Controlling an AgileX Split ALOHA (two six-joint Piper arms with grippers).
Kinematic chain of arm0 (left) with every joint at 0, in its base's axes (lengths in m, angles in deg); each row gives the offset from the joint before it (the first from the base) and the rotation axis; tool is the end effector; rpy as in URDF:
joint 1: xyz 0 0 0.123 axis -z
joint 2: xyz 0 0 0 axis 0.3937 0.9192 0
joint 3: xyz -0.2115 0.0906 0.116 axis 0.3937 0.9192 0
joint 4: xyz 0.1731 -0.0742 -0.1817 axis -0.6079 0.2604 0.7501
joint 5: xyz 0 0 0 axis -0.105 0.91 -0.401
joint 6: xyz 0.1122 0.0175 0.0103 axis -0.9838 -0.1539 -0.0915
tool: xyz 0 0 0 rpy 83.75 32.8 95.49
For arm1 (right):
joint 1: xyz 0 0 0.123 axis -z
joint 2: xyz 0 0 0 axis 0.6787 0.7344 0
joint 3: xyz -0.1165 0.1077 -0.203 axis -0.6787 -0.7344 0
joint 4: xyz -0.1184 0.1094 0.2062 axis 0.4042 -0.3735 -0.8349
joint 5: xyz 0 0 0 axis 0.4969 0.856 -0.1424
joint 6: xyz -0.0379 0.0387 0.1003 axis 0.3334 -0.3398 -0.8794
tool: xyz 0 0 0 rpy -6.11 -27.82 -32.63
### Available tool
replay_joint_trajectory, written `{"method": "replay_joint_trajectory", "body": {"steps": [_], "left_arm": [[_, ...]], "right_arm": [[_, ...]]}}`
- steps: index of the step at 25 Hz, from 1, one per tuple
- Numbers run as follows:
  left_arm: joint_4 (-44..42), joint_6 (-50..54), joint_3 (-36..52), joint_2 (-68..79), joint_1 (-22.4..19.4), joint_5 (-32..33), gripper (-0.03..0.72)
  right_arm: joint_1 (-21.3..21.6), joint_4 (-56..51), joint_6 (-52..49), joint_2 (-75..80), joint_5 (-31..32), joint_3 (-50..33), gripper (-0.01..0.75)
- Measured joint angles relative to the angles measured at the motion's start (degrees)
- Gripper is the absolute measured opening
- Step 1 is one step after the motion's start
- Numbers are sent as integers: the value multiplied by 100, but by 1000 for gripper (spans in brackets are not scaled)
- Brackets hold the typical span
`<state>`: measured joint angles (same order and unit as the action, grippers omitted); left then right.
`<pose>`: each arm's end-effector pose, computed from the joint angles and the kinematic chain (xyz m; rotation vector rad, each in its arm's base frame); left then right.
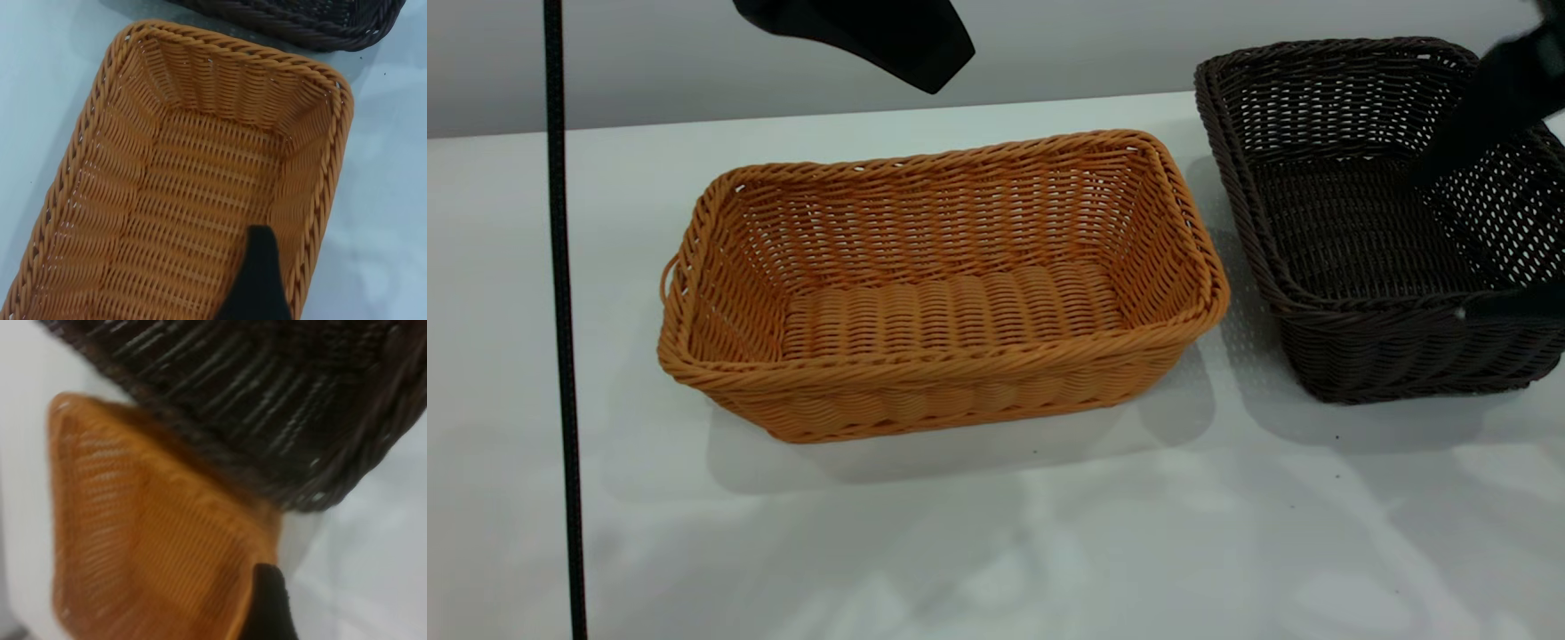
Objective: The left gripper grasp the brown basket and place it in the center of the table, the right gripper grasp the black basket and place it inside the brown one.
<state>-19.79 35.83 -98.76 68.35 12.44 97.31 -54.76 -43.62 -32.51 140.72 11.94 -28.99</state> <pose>0.2676 -0.2170 0.2280 1.4310 2.0522 -0.2616 0.2408 0.0806 0.1156 1.5478 2.3211 0.8827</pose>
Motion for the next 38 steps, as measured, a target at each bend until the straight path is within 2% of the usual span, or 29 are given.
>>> {"method": "replay_joint_trajectory", "body": {"steps": [4,13,19,30,38], "left_arm": [[0,0,0,0,0,10,552],[5,0,0,0,0,17,552],[5,0,0,0,0,17,552],[6,-6,0,0,0,64,552],[6,-2,0,0,0,182,552]], "right_arm": [[0,-13,-27,335,-71,5,508],[0,-243,-471,596,-915,16,508],[0,-291,-471,966,-873,22,508],[0,-713,-471,1356,-1252,22,507],[0,-713,-422,1535,-1503,251,466]]}}
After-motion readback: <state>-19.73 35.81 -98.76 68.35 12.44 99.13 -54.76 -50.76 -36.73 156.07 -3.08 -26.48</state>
